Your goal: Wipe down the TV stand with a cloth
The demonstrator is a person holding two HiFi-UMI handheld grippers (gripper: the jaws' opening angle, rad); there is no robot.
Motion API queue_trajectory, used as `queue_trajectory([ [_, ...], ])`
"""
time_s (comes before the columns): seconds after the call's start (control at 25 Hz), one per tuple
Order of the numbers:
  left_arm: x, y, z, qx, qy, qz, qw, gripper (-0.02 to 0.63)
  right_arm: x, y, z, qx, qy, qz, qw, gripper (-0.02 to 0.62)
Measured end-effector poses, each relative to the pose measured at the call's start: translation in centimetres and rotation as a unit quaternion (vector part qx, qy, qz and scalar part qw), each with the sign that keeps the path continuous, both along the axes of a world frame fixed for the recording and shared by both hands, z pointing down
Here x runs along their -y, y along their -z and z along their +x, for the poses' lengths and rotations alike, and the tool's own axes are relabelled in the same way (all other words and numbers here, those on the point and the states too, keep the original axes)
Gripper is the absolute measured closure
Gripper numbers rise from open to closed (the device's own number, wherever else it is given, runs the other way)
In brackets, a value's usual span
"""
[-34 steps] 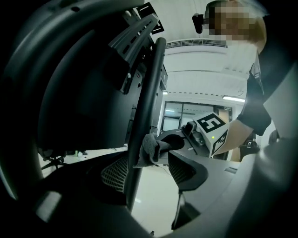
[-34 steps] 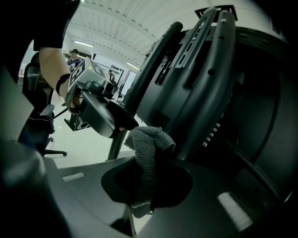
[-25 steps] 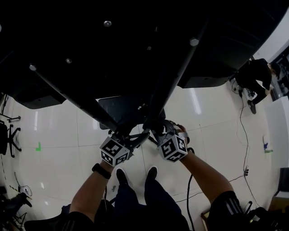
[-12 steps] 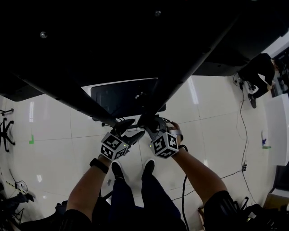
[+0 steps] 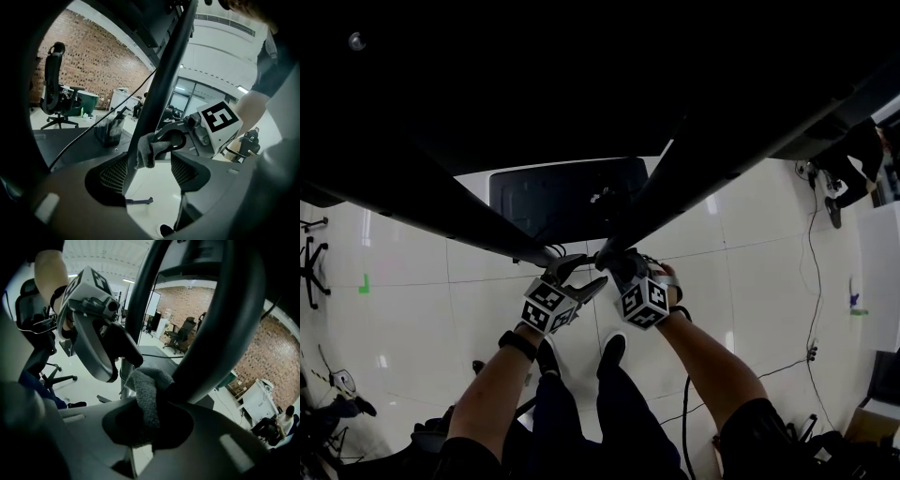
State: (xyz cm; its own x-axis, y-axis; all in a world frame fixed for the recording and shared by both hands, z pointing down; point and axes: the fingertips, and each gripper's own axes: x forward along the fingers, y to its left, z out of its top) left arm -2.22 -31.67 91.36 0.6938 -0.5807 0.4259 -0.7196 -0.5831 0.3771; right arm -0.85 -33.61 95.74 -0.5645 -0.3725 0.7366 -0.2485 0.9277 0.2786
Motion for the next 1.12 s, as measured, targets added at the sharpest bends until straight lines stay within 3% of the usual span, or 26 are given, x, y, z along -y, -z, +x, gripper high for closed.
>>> queue_trajectory([
  [0.2, 0.1, -1.3, -0.2, 0.0, 0.009, -0.01, 0.9999, 0.293, -0.2, -2.2, 0.1, -0.012, -0.016, -0.032, 0.999, 0.554],
  [0.52, -3.0, 0.9, -0.5, 0.005, 0.023, -0.004, 0.9997, 0.293, -4.0, 2.4, 0.3, 0.054, -0.015, -0.061, 0.997, 0.552],
  [0.88, -10.3, 16.7, -1.4, 0.009, 0.069, 0.08, 0.9944, 0.293, -8.6, 18.8, 1.9, 0.161, 0.011, -0.039, 0.986, 0.552],
  [1.12, -15.5, 27.4, -1.0, -0.005, 0.098, 0.139, 0.9855, 0.293, -11.8, 30.7, 2.8, 0.239, -0.013, -0.032, 0.971, 0.552],
])
